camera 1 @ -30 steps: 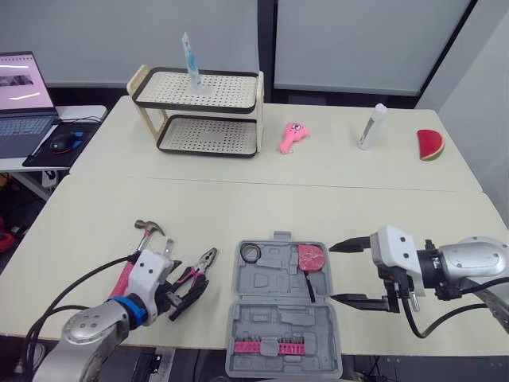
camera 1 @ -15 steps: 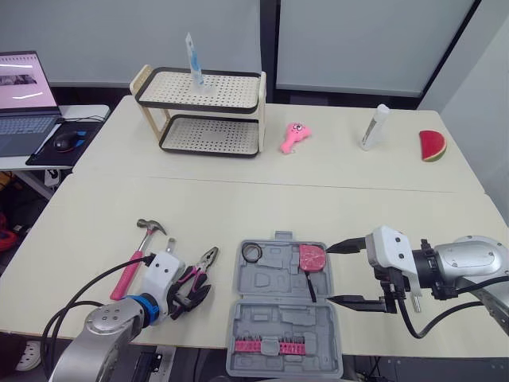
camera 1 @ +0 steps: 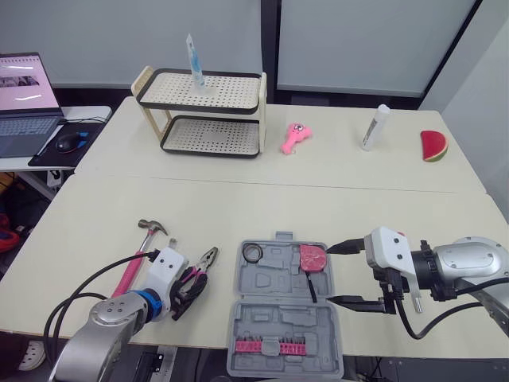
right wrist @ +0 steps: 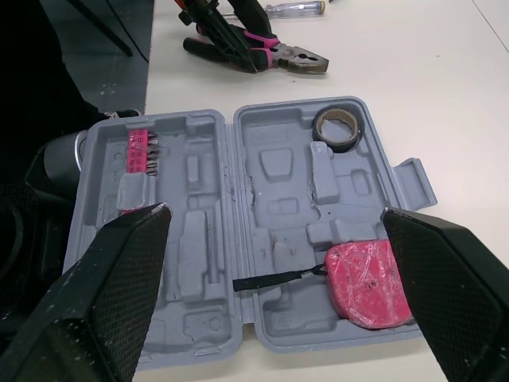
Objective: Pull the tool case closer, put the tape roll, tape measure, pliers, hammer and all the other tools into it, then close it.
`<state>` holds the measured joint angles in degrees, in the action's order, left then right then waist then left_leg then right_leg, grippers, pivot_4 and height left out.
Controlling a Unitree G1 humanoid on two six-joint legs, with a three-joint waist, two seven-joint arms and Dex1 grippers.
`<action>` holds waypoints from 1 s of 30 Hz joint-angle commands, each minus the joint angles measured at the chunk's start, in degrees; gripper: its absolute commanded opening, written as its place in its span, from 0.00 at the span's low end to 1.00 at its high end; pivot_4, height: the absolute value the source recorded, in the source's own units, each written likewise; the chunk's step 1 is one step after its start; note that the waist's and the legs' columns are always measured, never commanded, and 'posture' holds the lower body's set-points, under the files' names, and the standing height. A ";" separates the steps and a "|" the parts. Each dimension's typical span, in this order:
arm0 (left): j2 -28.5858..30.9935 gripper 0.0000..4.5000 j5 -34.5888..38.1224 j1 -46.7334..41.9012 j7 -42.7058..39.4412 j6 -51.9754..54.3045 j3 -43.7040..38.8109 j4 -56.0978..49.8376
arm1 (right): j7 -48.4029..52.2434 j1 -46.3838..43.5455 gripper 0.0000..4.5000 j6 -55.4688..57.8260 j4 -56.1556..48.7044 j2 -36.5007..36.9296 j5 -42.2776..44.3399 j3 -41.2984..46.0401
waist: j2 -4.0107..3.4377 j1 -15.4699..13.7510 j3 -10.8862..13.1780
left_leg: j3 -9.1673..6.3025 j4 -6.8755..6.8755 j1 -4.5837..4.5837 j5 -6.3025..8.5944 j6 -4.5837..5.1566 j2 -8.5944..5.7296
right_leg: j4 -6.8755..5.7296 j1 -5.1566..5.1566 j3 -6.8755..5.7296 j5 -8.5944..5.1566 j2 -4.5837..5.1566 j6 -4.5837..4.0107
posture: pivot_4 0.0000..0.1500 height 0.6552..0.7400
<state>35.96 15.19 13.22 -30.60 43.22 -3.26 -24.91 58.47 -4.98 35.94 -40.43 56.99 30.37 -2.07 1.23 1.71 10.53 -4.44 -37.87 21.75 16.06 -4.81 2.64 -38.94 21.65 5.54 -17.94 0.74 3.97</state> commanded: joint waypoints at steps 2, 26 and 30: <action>0.88 0.55 2.01 1.03 -2.90 -3.31 -3.27 -1.80 | -0.81 0.35 1.00 -0.61 -1.88 0.17 0.24 2.15 | 0.03 -0.01 0.02 | 0.00 0.00 0.01 0.00 0.00 0.00 | 0.00 0.01 0.00 0.00 0.00 0.00 | 1.00 0.94; 6.03 0.55 -5.69 -43.47 -39.38 -18.97 27.77 9.96 | -12.54 15.37 1.00 6.14 -15.75 -0.51 -0.35 12.67 | 0.09 0.23 0.17 | -0.08 -0.11 0.10 -0.02 0.02 -0.01 | -0.14 0.05 -0.02 0.02 -0.14 0.00 | 1.00 0.94; 2.63 0.55 -6.76 -46.15 -39.30 -17.50 30.19 10.57 | -18.51 8.56 1.00 9.14 -14.53 -2.52 -5.42 1.25 | 0.10 0.33 0.17 | -0.10 -0.14 0.07 -0.04 0.06 0.01 | -0.12 0.05 0.04 0.04 -0.20 0.01 | 1.00 0.94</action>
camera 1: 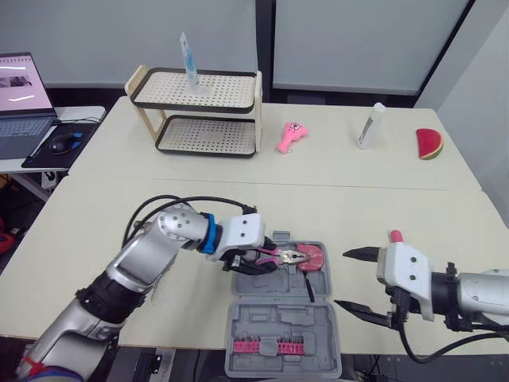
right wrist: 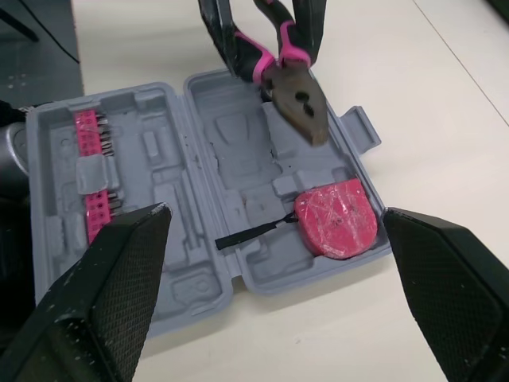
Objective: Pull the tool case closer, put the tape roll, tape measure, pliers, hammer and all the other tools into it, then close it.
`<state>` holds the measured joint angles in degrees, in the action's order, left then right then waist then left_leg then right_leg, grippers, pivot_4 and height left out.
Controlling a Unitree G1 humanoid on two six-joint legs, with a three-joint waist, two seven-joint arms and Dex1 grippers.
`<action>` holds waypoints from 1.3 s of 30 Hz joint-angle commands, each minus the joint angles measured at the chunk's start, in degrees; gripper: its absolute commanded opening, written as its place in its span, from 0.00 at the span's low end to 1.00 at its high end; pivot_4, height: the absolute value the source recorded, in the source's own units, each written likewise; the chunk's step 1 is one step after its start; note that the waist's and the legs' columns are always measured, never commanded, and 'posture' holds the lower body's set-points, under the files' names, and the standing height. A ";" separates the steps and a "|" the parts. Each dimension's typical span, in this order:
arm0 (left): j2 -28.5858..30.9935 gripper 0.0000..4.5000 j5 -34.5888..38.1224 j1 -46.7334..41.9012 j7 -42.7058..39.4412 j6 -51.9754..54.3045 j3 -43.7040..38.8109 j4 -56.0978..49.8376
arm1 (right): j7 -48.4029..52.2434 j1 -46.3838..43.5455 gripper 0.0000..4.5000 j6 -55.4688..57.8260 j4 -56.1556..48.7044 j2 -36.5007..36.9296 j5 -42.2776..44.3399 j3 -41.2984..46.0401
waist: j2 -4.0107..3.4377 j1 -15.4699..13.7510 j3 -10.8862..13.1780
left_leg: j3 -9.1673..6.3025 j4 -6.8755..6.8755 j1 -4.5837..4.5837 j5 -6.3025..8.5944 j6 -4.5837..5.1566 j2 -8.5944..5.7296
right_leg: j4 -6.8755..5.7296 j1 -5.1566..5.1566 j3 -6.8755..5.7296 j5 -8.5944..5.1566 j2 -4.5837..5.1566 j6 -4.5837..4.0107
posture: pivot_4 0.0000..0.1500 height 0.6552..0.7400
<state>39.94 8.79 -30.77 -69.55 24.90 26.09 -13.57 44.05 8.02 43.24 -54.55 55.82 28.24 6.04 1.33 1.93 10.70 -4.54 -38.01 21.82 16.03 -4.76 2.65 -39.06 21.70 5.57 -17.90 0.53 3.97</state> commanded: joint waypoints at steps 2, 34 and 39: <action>-2.01 0.55 -0.80 -2.61 -0.43 1.60 1.69 -0.88 | -6.88 -10.26 1.00 4.54 1.74 -3.75 -6.41 -14.58 | 0.03 0.26 0.02 | -0.01 -0.01 0.03 0.00 0.00 0.02 | 0.02 0.03 0.02 0.02 -0.03 0.02 | 1.00 0.94; -1.73 0.55 -1.62 -0.56 -3.24 1.04 1.46 -0.42 | -3.62 -30.44 0.30 5.96 12.63 -12.51 -19.46 -36.65 | -0.03 -0.13 0.02 | -0.15 -0.09 0.60 -0.01 0.03 0.00 | -0.16 0.55 -0.17 0.07 0.02 -0.08 | 1.00 0.94; 0.98 0.82 -0.90 1.12 -6.14 -4.85 -0.80 2.67 | -2.33 -29.90 0.28 5.37 11.79 -11.15 -19.11 -34.60 | -0.04 -0.13 0.02 | -0.15 -0.09 0.59 -0.02 0.03 0.00 | -0.18 0.55 -0.17 0.07 0.02 -0.09 | 1.00 0.94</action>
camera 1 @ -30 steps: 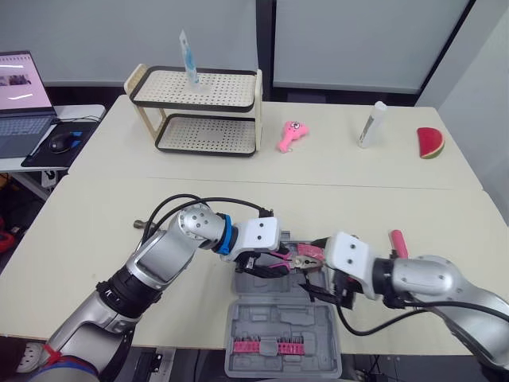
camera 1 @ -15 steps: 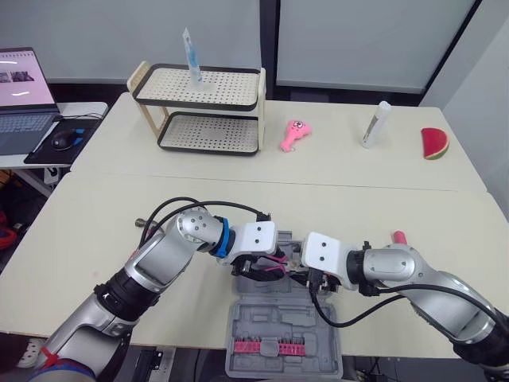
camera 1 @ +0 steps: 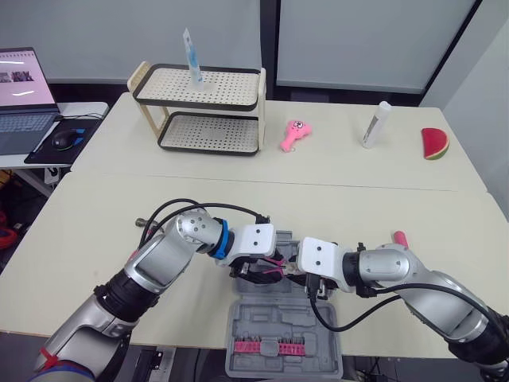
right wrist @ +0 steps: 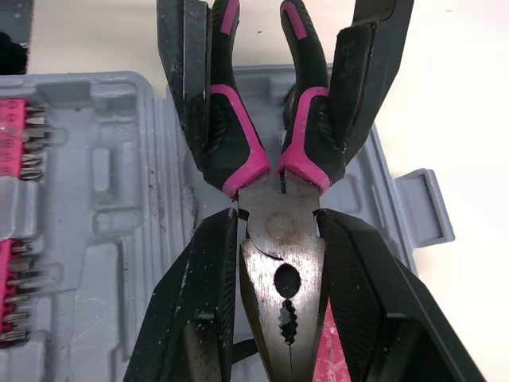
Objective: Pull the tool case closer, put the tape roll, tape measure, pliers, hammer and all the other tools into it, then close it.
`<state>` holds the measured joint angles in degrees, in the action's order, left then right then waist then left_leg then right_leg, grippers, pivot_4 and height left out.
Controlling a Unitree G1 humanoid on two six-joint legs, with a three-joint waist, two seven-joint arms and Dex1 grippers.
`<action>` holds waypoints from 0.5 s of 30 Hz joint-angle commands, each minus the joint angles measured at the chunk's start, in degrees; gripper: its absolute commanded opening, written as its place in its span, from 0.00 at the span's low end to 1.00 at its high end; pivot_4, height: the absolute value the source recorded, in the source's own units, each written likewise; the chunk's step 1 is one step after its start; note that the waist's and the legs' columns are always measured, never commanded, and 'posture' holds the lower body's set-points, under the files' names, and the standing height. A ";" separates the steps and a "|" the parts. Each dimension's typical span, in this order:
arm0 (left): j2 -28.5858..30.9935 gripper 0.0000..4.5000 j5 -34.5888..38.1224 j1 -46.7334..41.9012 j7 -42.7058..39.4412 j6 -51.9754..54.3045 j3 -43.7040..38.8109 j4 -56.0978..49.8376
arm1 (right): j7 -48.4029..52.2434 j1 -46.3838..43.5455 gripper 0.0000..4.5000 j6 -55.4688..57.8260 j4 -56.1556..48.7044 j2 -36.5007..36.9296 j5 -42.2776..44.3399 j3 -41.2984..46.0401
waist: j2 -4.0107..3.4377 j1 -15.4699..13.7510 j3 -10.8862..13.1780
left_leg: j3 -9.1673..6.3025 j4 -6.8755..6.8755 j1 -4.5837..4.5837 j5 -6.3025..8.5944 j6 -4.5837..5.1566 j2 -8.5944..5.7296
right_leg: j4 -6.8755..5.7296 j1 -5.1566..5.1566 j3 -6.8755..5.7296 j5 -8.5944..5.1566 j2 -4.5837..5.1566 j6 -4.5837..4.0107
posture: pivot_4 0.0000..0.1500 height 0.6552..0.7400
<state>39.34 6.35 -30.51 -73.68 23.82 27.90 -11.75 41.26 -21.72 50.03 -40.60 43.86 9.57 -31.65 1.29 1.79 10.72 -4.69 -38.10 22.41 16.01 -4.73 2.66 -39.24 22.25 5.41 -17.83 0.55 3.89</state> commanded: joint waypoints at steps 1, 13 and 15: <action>2.21 0.88 1.83 1.23 -2.55 -5.07 -3.37 1.74 | 0.70 -0.06 0.28 -1.52 -2.34 1.15 -0.23 3.59 | 0.00 0.00 0.00 | 0.00 0.00 -0.01 0.00 0.00 0.00 | 0.00 0.00 -0.01 0.00 0.00 0.00 | 1.00 0.94; 14.39 1.00 13.05 11.66 -12.75 -17.33 -21.05 5.94 | 8.28 -1.38 0.28 -1.57 -4.52 7.58 2.97 10.01 | -0.05 0.07 0.03 | 0.04 0.03 -0.01 0.00 0.00 0.03 | -0.03 0.03 -0.01 -0.01 0.01 -0.02 | 1.00 0.94; 14.48 1.00 14.57 13.83 -13.28 -19.58 -23.46 5.49 | 9.67 -2.06 0.28 -1.31 -4.53 8.87 3.06 9.47 | -0.06 -0.01 0.03 | 0.03 0.03 -0.01 0.00 0.00 0.04 | -0.04 0.03 -0.04 -0.01 0.01 -0.02 | 1.00 0.94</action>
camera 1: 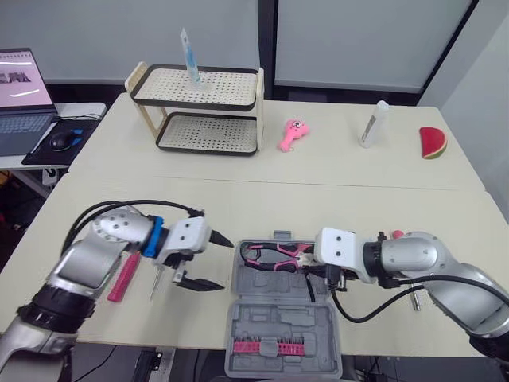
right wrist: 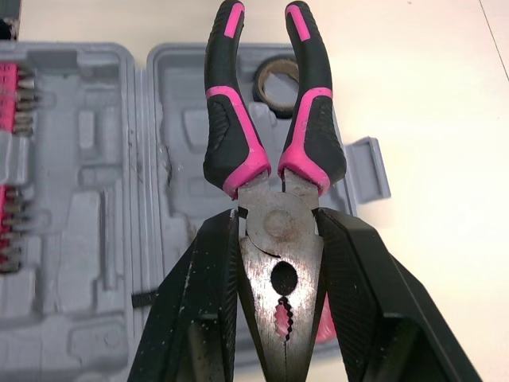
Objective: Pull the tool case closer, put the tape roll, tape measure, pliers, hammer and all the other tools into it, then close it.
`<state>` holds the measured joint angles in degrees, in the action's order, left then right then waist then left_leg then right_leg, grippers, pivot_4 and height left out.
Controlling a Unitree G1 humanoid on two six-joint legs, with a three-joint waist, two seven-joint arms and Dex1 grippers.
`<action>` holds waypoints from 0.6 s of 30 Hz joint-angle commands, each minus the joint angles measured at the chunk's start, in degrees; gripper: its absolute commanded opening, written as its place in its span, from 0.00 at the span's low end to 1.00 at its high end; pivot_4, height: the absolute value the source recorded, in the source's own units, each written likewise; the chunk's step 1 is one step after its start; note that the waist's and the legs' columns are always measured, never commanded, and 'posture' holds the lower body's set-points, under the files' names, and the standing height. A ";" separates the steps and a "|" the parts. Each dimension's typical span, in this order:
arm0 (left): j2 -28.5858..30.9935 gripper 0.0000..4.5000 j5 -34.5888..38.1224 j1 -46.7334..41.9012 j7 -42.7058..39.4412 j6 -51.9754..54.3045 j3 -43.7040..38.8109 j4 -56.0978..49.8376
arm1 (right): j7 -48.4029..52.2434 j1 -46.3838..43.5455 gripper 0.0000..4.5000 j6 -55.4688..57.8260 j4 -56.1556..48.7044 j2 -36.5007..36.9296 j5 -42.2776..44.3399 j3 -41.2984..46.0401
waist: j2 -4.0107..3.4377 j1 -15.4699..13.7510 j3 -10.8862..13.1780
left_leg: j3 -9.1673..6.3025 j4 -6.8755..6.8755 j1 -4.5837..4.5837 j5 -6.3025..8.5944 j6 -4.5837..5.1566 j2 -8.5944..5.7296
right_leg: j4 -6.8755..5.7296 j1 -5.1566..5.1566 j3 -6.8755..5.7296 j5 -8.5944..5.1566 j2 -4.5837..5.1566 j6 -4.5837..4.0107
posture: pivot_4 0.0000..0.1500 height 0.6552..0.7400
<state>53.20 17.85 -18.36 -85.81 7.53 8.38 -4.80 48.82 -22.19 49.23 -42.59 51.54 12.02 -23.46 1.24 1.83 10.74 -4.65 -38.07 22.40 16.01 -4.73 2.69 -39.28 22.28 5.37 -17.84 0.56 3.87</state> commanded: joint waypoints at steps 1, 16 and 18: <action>0.76 1.00 3.75 2.84 -1.20 -3.37 -4.91 -2.06 | 2.63 -1.95 0.28 -0.46 -2.45 1.65 0.50 0.89 | -0.02 -0.03 0.01 | 0.00 0.00 0.00 0.00 0.00 0.01 | 0.00 0.00 -0.01 0.00 0.00 0.00 | 1.00 0.94; 0.23 1.00 5.27 11.13 0.03 -11.31 -9.26 -6.10 | 3.65 -9.20 0.28 -2.18 8.42 -6.10 -8.48 -13.45 | -0.06 0.05 0.04 | 0.03 0.03 0.00 0.00 0.00 0.03 | 0.05 0.03 0.02 0.01 -0.01 -0.01 | 1.00 0.94; 0.79 1.00 5.07 11.78 -0.31 -11.98 -9.29 -5.97 | 3.79 -9.55 0.28 -2.93 9.99 -7.22 -9.39 -14.50 | -0.06 0.04 0.04 | 0.03 0.04 0.01 0.00 0.00 0.03 | 0.08 0.03 0.01 0.01 0.00 -0.01 | 1.00 0.94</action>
<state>53.17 22.47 -6.93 -85.78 -3.33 0.50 -9.39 52.43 -30.49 47.78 -32.04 44.60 3.41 -38.17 1.18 1.87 10.78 -4.62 -38.02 22.41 16.02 -4.73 2.72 -39.18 22.31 5.38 -17.84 0.56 3.85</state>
